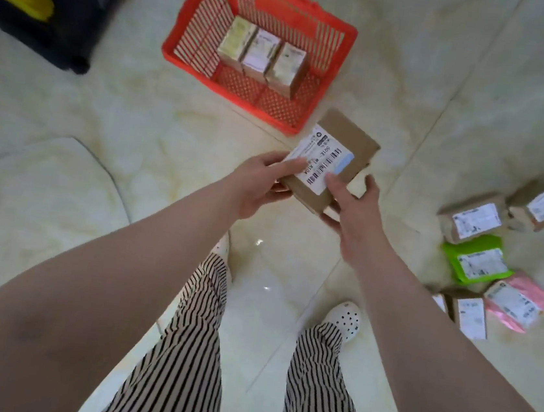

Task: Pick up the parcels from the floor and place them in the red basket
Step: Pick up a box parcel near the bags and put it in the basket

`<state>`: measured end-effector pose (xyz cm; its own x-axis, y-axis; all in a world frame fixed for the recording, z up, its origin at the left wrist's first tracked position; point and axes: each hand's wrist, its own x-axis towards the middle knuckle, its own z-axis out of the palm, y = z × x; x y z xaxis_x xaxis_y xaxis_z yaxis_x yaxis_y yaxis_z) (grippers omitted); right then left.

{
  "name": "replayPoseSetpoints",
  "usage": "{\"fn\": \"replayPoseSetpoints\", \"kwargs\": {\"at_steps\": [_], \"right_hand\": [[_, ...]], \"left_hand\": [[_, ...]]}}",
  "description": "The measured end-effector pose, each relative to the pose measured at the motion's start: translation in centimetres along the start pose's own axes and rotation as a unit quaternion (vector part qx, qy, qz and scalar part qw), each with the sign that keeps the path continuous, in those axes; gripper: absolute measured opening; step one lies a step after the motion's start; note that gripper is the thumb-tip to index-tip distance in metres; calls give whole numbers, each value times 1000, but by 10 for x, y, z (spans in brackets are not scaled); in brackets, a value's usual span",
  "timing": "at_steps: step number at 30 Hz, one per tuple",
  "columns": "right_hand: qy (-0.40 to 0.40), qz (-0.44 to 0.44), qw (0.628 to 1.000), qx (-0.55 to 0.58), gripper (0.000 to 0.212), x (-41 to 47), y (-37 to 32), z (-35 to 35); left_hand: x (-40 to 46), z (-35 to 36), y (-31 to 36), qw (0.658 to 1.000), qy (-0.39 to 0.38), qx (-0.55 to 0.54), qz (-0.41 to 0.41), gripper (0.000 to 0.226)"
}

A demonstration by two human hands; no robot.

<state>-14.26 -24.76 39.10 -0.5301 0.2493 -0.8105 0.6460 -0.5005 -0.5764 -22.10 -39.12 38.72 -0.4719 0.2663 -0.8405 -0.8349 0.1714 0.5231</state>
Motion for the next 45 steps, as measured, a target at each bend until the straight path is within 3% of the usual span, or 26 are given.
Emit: {"fn": "replayPoseSetpoints", "kwargs": {"at_steps": [4,8,12,17,31,35,38,39,42,45], "right_hand": [[-7,18,999,-28,64,4,-2,107],[-54,15,996,-76,64,7,-8,195],[-35,-9,996,-85,64,21,-24,249],[-25,-3,997,-77,64,55,-56,283],[-31,39,998,-50,61,192,-143,383],[11,67,997,-34,62,233,-151,397],[32,79,996,-16,61,267,-141,398],[36,84,996,-9,59,281,-136,399],[41,87,995,21,52,325,-121,404],[42,77,995,53,54,369,-103,404]], "left_hand": [[-11,-94,24,994,65,-85,-6,43],[-18,-168,58,987,106,-119,-5,47],[-7,-203,97,982,116,-149,-4,39],[24,-221,139,977,122,-176,-12,49],[150,-283,270,984,143,-103,-36,39],[202,-284,282,974,175,-117,-84,48],[235,-284,284,971,149,-136,-124,34],[248,-285,284,972,147,-132,-129,38],[291,-291,275,973,168,-101,-126,85],[340,-297,257,975,163,-84,-122,85]]}}
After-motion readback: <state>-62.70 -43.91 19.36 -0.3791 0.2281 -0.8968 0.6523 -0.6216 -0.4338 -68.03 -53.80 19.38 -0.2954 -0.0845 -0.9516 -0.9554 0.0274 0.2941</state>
